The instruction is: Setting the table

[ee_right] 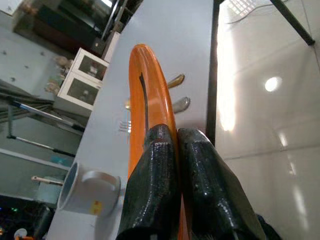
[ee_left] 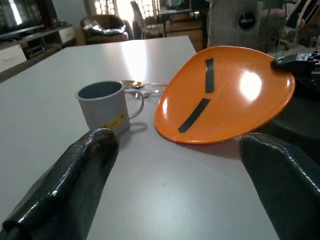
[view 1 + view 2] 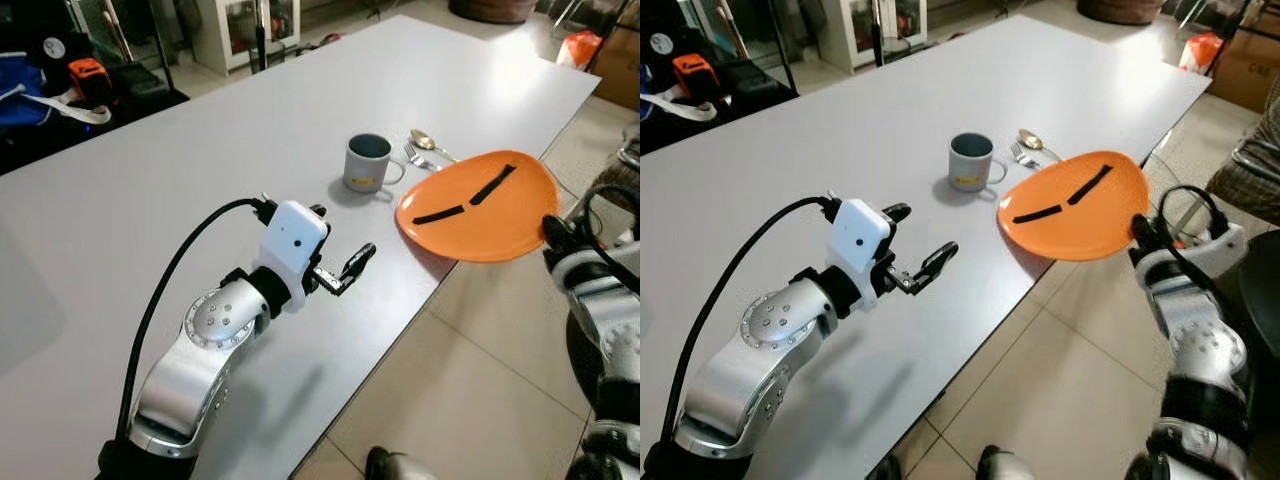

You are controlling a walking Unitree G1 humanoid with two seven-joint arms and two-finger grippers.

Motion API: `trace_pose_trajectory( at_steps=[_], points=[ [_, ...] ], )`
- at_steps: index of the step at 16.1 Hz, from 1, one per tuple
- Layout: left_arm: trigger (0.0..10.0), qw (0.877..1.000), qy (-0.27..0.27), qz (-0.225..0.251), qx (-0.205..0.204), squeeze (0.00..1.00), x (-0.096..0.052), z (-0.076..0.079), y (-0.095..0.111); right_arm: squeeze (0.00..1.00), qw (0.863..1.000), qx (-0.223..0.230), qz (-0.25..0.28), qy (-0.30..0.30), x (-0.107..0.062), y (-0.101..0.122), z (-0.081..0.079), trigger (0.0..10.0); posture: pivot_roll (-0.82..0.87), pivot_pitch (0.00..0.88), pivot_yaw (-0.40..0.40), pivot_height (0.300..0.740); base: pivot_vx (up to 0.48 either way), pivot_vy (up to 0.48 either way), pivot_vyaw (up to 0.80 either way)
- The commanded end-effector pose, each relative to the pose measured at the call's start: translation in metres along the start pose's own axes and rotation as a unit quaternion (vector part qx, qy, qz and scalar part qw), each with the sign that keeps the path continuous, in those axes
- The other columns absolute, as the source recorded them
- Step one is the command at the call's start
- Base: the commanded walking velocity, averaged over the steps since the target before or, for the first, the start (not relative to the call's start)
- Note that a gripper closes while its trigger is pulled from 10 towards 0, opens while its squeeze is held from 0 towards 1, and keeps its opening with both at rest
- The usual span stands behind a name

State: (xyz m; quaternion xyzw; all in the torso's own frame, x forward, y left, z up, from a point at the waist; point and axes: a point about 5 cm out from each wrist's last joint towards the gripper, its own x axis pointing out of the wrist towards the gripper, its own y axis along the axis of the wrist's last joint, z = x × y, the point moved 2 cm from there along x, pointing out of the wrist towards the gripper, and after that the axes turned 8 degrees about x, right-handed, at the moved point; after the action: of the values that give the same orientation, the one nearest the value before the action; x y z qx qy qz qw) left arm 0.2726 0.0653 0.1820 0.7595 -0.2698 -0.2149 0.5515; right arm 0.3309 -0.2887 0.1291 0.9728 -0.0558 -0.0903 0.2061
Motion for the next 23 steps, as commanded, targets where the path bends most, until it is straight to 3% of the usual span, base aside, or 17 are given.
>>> trace_pose_trajectory(
  at_steps=[1,7,10,18,22,23],
  points=[
    [10.0,1.000,-0.006,0.010,0.006,0.00,-0.001,0.001,0.007,0.00,0.999,-0.007,0.020,0.024,0.003,0.011,-0.010,10.0,0.05,0.111,-0.014,0.740,0.000,0.000,0.00],
    [10.0,1.000,0.002,0.005,0.013,0.00,-0.003,-0.003,0.009,0.00,1.000,0.003,0.017,0.018,0.027,0.002,-0.010,10.0,0.08,0.144,0.003,0.740,0.000,0.000,0.00],
    [10.0,1.000,0.000,0.003,0.014,0.00,-0.003,-0.003,0.011,0.00,1.000,-0.003,-0.005,0.023,0.035,-0.012,-0.016,10.0,0.08,0.158,0.000,0.740,0.000,0.000,0.00],
    [10.0,1.000,-0.007,-0.003,0.013,0.00,-0.007,0.000,0.010,0.00,1.000,0.003,-0.024,-0.002,0.044,-0.031,-0.005,10.0,0.09,0.170,0.007,0.740,0.000,0.000,0.00],
    [10.0,1.000,-0.015,-0.001,0.011,0.00,-0.007,0.002,0.012,0.00,0.999,-0.017,-0.031,-0.012,0.055,-0.038,-0.020,10.0,0.10,0.167,0.005,0.740,0.000,0.000,0.00],
    [10.0,1.000,-0.016,0.000,0.010,0.00,-0.007,0.003,0.012,0.18,0.999,-0.020,-0.033,-0.009,0.057,-0.039,-0.024,10.0,0.10,0.166,0.005,0.740,0.000,0.000,0.00]
  ],
)
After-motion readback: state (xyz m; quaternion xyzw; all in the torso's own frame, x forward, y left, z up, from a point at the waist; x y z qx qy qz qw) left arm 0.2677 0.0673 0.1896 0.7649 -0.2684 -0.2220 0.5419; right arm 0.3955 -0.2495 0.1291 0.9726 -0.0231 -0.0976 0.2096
